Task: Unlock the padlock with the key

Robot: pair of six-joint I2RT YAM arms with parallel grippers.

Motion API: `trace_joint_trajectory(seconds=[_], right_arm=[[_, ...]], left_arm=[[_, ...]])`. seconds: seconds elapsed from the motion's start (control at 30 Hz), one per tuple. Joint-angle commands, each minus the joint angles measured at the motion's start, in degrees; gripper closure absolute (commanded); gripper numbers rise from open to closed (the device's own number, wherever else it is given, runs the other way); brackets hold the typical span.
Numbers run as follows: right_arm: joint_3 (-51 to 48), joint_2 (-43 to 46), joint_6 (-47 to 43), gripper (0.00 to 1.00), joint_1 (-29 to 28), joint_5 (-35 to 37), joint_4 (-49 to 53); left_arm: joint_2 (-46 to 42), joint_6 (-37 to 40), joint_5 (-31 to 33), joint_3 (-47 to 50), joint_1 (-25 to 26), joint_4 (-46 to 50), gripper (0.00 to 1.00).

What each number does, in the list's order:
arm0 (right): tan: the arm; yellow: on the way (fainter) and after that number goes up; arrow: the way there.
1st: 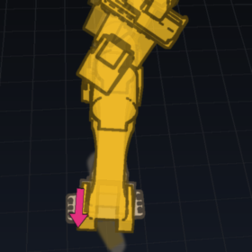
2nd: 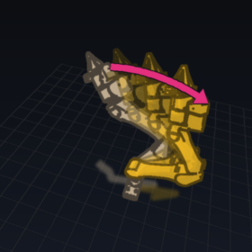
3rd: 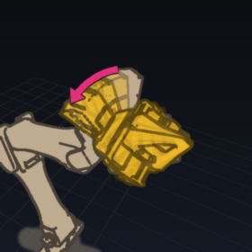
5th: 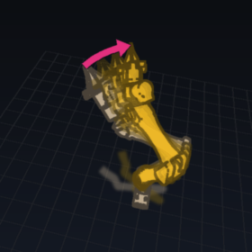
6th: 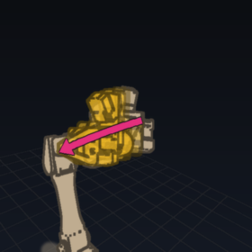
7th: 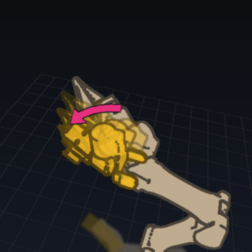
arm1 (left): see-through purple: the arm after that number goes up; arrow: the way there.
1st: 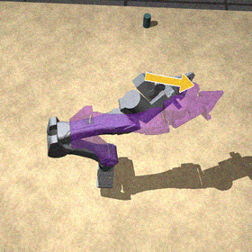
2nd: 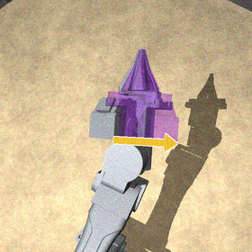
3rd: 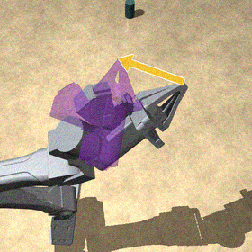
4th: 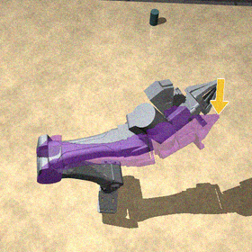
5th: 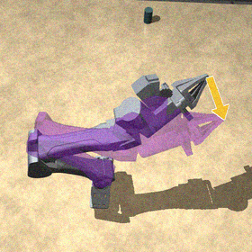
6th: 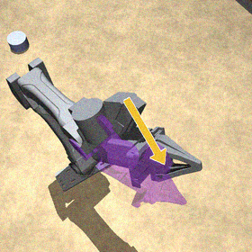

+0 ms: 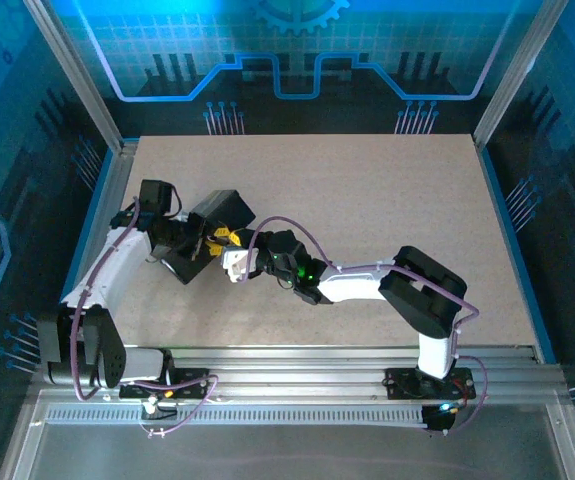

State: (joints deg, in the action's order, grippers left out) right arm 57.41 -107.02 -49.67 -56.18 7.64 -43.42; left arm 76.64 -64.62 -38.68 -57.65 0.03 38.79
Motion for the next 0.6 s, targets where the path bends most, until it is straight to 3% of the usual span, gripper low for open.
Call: trace_joint_trajectory(seconds=[0.0, 0.23, 0.57], right_arm=[[0.0, -1.1, -2.0, 0.7, 0.3, -1.3, -4.7], [0.5, -1.9, -4.4, 0.69, 1.2, -2.4, -4.4], [2.4, -5.5, -7.7, 0.77, 1.3, 0.1, -7.1]], left_arm=[[-0.6, -1.7, -5.8, -1.3, 0.0, 3.6, 1.0], [-1.1, -2.0, -5.7, -0.8, 0.0, 3.7, 1.0], [-1.6, -2.2, -6.5, -0.4, 0.0, 3.2, 1.0]])
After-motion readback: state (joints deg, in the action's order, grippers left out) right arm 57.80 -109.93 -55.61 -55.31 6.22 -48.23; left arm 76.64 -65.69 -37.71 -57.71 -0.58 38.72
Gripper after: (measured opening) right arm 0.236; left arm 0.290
